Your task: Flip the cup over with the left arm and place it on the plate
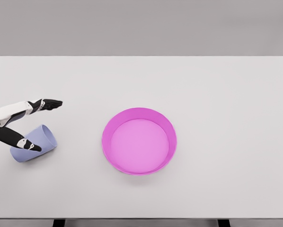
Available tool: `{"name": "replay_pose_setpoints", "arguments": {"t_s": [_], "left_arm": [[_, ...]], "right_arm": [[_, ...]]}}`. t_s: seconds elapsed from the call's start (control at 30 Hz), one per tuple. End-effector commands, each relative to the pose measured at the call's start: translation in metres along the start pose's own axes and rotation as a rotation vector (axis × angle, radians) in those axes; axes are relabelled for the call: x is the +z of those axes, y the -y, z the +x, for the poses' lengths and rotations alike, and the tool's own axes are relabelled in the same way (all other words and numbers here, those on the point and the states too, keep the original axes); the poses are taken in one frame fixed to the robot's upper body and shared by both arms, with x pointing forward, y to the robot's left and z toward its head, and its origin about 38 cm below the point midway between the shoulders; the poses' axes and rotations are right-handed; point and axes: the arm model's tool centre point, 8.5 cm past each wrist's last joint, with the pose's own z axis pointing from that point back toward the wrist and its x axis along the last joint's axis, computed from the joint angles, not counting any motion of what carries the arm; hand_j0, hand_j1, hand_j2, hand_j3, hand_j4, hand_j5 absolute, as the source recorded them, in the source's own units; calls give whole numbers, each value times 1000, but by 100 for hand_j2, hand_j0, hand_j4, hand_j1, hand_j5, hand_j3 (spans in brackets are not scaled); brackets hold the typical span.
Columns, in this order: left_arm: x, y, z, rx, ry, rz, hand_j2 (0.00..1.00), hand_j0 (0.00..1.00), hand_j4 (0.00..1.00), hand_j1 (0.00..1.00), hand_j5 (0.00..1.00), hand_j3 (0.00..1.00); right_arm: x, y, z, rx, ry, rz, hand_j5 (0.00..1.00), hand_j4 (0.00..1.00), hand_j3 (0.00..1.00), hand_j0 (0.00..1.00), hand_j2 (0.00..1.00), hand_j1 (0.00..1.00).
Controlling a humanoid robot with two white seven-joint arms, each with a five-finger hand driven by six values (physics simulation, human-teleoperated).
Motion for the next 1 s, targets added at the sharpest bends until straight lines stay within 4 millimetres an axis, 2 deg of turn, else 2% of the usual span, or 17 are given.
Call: {"name": "replay_pose_setpoints", "arguments": {"t_s": [0.0,0.23,0.4,0.6,0.63,0.7,0.77,0.97], "left_arm": [[0,-2,-6,42,-60,10,100,100,100,100,100,100],[5,-2,-9,61,-73,31,100,100,100,100,100,100],[10,-8,-9,6,-79,70,100,100,100,100,100,100],[4,3,-15,38,-66,75,100,100,100,100,100,100],[4,0,-13,47,-55,103,100,100,100,100,100,100],[17,-8,-17,65,-87,168,100,100,100,100,100,100],[26,-5,-24,98,-111,195,100,100,100,100,100,100],[28,-3,-26,127,-103,202,100,100,100,100,100,100]], "right_arm": [[0,0,0,0,0,1,100,100,100,100,100,100],[0,0,0,0,0,-1,100,100,100,100,100,100],[0,0,0,0,0,1,100,100,100,100,100,100],[0,0,0,0,0,-1,100,100,100,100,100,100],[0,0,0,0,0,-1,100,100,100,100,100,100],[0,0,0,0,0,1,100,100,100,100,100,100],[0,0,0,0,0,1,100,100,100,100,100,100],[0,0,0,0,0,1,100,100,100,100,100,100]]}}
